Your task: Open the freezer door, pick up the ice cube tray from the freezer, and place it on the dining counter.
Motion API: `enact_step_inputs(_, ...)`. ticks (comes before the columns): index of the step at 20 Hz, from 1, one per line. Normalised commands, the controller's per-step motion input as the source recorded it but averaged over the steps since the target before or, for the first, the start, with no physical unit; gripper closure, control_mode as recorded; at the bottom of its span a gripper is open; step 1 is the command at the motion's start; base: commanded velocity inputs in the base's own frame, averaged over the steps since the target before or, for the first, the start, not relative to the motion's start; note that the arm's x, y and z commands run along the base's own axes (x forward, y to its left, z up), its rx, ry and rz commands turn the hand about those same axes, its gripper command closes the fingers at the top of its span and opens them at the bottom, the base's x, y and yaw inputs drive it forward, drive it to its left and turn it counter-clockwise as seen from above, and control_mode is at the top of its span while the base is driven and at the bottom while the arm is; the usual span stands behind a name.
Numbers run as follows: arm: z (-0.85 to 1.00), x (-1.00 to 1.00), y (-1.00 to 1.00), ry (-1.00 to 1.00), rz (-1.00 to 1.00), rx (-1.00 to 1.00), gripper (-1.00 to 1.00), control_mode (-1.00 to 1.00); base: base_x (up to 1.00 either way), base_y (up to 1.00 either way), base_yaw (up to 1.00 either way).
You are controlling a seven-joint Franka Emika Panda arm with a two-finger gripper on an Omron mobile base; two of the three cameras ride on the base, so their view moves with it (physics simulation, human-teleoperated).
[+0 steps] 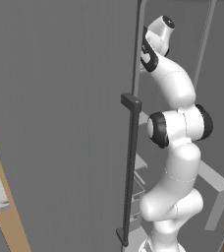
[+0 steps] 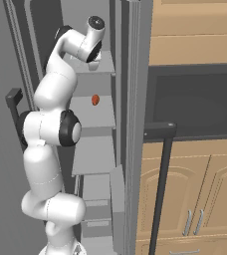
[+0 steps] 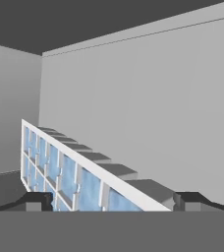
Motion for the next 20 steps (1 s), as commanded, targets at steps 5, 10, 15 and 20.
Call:
enact_step_inputs(5,0.00,0.00,0.00,0.00,0.00,0.00,1.00,-1.00,0.00,0.00,0.00)
enact_step_inputs(10,0.00,0.00,0.00,0.00,0.00,0.00,1.00,-1.00,0.00,0.00,0.00)
enact_step_inputs(15,0.00,0.00,0.00,0.00,0.00,0.00,1.00,-1.00,0.00,0.00,0.00)
enact_step_inputs(20,0.01,0.00,0.00,-0.05,0.00,0.00,1.00,-1.00,0.00,0.00,0.00)
